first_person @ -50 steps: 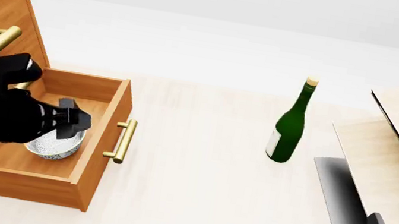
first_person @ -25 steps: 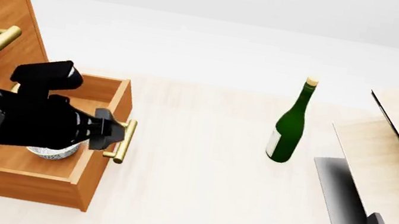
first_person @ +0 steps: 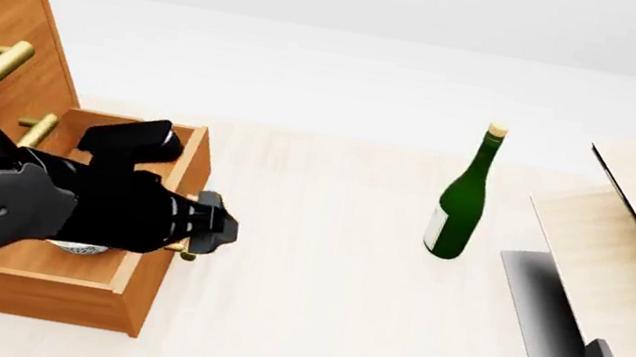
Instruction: Put the bowl in the bottom drawer of the cabinet and close it.
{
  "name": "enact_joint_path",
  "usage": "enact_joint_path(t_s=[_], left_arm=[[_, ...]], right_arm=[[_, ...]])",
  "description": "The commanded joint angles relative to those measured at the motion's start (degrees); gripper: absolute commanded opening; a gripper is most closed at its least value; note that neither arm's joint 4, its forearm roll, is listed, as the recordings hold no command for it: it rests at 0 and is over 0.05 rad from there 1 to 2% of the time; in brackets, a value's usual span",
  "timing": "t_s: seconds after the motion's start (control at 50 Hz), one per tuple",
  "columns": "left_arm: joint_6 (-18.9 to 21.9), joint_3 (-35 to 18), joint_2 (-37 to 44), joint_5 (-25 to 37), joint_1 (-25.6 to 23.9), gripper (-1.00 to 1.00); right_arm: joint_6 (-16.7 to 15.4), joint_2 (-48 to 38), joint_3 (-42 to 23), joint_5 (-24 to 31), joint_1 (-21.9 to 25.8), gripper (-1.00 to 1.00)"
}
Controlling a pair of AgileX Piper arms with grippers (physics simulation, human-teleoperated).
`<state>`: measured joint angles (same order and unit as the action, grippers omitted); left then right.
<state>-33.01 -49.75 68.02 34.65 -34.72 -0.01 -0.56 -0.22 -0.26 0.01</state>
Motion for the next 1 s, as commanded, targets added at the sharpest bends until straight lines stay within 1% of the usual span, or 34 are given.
enact_joint_path(t_s=[0.02, 0.24, 0.26, 0.3, 0.34, 0.52, 0.54, 0.56, 0.62, 0.64, 0.68, 0.72, 0.78, 0.82, 0.84, 0.88, 1.0], left_arm=[[-5.4, 1.9, 7.9, -8.3, 1.0, 1.0], [-6.5, 3.5, 11.8, -11.0, 1.1, 1.0], [-8.4, 4.9, 13.5, -11.7, 0.3, 1.0], [-10.3, 6.4, 14.6, -12.9, -1.1, 1.0], [-9.3, 6.5, 15.1, -13.1, 0.1, 1.0], [-10.3, 7.9, 17.7, -14.6, 0.8, 1.0], [-11.1, 8.5, 17.9, -15.0, 0.3, 1.0], [-11.1, 8.6, 18.3, -15.2, 0.8, 1.0], [-13.7, 10.1, 20.2, -16.9, 0.1, 1.0], [-13.2, 9.9, 20.6, -16.9, 0.8, 1.0], [-14.4, 10.6, 21.2, -17.7, 1.1, 1.0], [-14.0, 10.3, 21.9, -17.8, 2.4, 1.0], [-14.7, 10.8, 22.6, -18.4, 4.6, 1.0], [-15.3, 11.2, 22.8, -18.7, 5.0, 1.0], [-16.8, 12.2, 23.2, -19.8, 5.3, 1.0], [-16.3, 12.0, 23.7, -19.8, 6.2, 1.0], [-17.2, 12.7, 24.8, -20.8, 7.9, 1.0]], right_arm=[[0.0, 0.0, 0.0, 0.0, 0.0, 1.0], [0.0, 0.0, 0.0, 0.0, 0.0, 1.0], [0.0, 0.0, 0.0, 0.0, 0.0, 1.0], [0.0, 0.0, 0.0, 0.0, 0.0, 1.0], [0.0, 0.0, 0.0, 0.0, 0.0, 1.0], [0.0, 0.0, 0.0, 0.0, 0.0, 1.0], [0.0, 0.0, 0.0, 0.0, 0.0, 1.0], [0.0, 0.0, 0.0, 0.0, 0.0, 1.0], [0.0, 0.0, 0.0, 0.0, 0.0, 1.0], [0.0, 0.0, 0.0, 0.0, 0.0, 1.0], [0.0, 0.0, 0.0, 0.0, 0.0, 1.0], [0.0, 0.0, 0.0, 0.0, 0.0, 1.0], [0.0, 0.0, 0.0, 0.0, 0.0, 1.0], [0.0, 0.0, 0.0, 0.0, 0.0, 1.0], [0.0, 0.0, 0.0, 0.0, 0.0, 1.0], [0.0, 0.0, 0.0, 0.0, 0.0, 1.0], [0.0, 0.0, 0.0, 0.0, 0.0, 1.0]])
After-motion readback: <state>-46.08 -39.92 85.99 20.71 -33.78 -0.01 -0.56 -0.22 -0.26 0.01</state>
